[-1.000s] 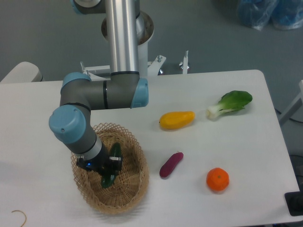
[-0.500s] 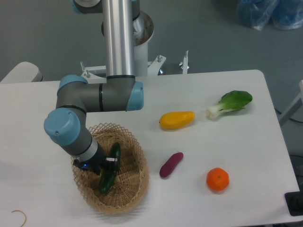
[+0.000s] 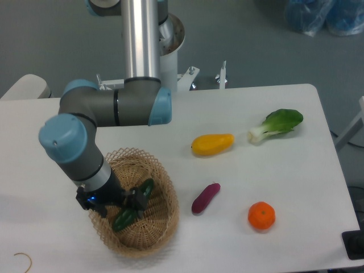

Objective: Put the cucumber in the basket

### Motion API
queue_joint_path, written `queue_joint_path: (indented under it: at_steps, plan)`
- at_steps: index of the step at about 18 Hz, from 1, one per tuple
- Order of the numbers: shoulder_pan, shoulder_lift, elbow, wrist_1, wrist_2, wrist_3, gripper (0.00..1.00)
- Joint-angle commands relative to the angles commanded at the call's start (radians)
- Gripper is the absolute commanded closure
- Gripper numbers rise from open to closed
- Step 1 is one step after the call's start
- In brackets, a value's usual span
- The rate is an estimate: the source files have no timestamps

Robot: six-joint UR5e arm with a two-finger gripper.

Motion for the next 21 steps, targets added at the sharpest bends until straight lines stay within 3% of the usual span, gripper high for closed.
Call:
queue_joint_path:
  at_steps: [4, 9, 14, 17, 21]
  plan:
    - [0.126, 0.078, -0.011, -0.024, -0.018, 0.199, 0.0]
    - [0.262, 0.141, -0.011, -0.155, -0.038, 0.592, 0.0]
    - [0.4, 0.166, -0.012, -0.221, -0.09, 0.96, 0.0]
    - [0.474, 0.203, -0.017, -0.259, -0.185, 1.053, 0.0]
    - [0.499, 0.204, -0.017, -0.268, -0.219, 1.074, 0.0]
